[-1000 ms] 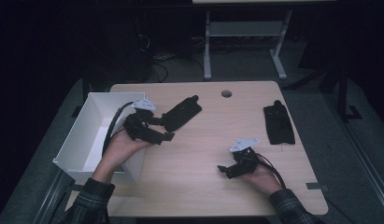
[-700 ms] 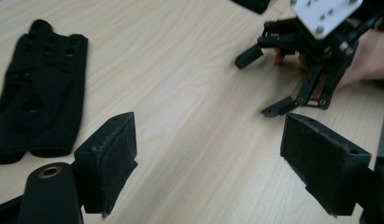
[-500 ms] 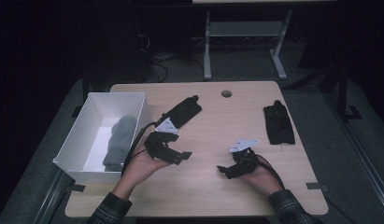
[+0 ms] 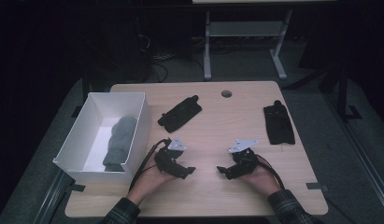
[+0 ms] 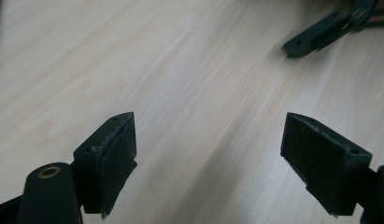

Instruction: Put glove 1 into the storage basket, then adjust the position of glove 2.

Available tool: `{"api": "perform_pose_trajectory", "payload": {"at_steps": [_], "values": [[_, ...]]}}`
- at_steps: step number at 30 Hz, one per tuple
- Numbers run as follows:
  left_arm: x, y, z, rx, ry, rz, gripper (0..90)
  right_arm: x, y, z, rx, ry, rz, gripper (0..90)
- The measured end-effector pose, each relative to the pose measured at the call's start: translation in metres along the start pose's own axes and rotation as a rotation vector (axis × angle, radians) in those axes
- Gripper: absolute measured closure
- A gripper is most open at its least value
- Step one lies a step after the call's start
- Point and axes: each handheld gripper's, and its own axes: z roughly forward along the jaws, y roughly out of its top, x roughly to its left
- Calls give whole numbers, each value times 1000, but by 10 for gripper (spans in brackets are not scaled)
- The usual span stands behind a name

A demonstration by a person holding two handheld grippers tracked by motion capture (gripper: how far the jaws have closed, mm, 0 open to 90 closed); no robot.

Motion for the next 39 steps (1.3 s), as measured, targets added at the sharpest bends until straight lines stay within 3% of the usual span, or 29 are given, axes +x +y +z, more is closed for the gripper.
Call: {"api": "perform_pose_trajectory", "payload": {"at_steps": [2,4,7,9,16,17,24,29,33,39], "values": [[1,-5,4,7,8,-2,179,0,1,-1,7,4,-1,166],[2,-9,6,0,-3,-15,177,0,3,-3,11,3,-2,274],[2,-13,8,9,7,1,173,0,5,-6,14,-35,-31,374],[3,-16,10,13,-1,0,163,-1,6,-10,5,-43,-22,453],[4,-23,9,-16,11,70,143,-19,11,-25,-18,-81,3,828],[4,-25,9,-30,8,63,136,-26,11,-29,-27,-80,18,888],[7,-36,8,-104,10,61,134,-52,9,-47,-46,-115,73,900],[7,-36,7,-95,17,51,134,-76,3,-60,-55,-155,115,900],[7,-36,6,-95,19,52,135,-100,-8,-69,-45,-198,177,900],[9,-38,5,-92,10,66,133,-122,-22,-83,-36,-260,233,900]]}}
